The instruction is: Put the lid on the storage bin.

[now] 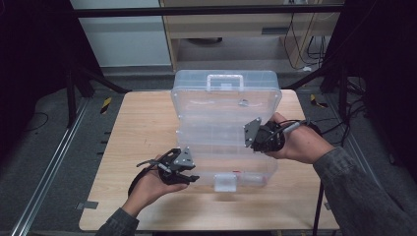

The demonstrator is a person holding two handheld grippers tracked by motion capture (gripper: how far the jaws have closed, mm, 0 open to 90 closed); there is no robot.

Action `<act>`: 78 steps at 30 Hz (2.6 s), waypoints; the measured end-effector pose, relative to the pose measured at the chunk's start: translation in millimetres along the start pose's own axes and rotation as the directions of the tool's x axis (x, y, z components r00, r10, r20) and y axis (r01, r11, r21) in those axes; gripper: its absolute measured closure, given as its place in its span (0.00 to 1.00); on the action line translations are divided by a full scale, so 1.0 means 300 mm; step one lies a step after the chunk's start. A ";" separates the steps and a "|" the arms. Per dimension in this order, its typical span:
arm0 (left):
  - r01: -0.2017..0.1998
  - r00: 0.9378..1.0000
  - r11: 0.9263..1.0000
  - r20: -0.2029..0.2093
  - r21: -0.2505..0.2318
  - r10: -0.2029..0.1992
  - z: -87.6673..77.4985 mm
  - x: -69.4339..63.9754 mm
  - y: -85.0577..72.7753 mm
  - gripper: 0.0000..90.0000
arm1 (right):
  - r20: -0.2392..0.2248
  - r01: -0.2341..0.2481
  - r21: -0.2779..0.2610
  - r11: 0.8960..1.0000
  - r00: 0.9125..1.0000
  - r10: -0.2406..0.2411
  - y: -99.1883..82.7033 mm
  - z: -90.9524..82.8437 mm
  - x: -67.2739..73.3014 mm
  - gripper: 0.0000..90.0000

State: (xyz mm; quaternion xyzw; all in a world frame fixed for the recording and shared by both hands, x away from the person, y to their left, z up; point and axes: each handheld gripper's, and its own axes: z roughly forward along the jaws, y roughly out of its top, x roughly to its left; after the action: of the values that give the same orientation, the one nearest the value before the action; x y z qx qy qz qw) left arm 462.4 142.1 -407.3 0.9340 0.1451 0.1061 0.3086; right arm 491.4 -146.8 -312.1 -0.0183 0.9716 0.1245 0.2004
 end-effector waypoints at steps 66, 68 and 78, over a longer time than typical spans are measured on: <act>0.289 0.929 0.903 -0.136 -0.319 -0.345 -0.338 0.381 0.187 1.00 | 0.022 -0.008 -0.032 0.999 1.000 0.009 -0.023 0.006 0.037 0.91; 0.289 0.929 0.902 -0.135 -0.320 -0.346 -0.339 0.380 0.186 1.00 | 0.024 -0.008 -0.032 0.999 1.000 0.008 -0.024 0.006 0.039 0.91; 0.287 0.931 0.900 -0.127 -0.329 -0.343 -0.343 0.358 0.159 1.00 | 0.023 -0.012 -0.044 0.999 1.000 0.013 -0.030 0.010 0.052 0.90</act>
State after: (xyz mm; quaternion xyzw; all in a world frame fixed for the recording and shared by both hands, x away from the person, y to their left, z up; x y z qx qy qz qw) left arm 543.0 197.8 -285.6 0.8254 0.3042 0.1605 0.4477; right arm 478.8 -154.6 -323.1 -0.0154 0.9664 0.1472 0.2103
